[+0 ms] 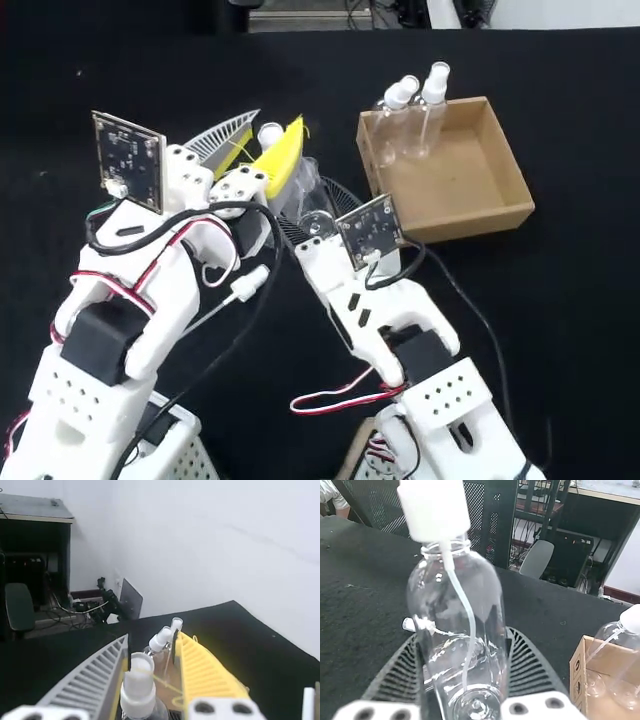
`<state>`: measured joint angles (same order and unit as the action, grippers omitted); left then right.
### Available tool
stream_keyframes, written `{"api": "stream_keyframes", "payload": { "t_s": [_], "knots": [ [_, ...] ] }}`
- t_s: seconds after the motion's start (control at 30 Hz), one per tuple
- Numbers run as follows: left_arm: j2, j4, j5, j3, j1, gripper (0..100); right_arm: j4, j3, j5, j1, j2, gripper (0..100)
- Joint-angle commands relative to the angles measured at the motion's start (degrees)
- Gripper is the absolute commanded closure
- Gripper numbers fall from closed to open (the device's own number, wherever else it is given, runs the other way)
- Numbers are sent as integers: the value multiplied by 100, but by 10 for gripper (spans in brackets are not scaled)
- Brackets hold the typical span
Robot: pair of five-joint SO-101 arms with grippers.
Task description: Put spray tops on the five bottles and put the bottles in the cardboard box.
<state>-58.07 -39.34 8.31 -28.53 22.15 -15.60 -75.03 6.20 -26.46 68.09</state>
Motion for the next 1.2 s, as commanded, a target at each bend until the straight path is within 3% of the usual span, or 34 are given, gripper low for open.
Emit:
{"api": "stream_keyframes", "payload": {
  "t_s": [0.0,0.17,0.4,0.63,0.8,1.03,1.17],
  "knots": [
    [-132,35,9,549,-207,848,123,40,-35,0,119,988],
    [-114,53,18,330,-576,848,123,40,-35,0,127,988],
    [-132,26,35,-154,-514,848,123,40,-35,0,127,988],
    [-299,35,18,338,-804,848,123,-48,0,26,154,988],
    [-1099,35,18,365,-1209,851,123,-40,-35,519,154,988],
    [-2084,246,9,-1930,-2325,848,9,215,-35,2075,110,988],
    [-2391,1451,9,-4066,-2765,848,-756,936,9,3156,110,988]
  ]
}}
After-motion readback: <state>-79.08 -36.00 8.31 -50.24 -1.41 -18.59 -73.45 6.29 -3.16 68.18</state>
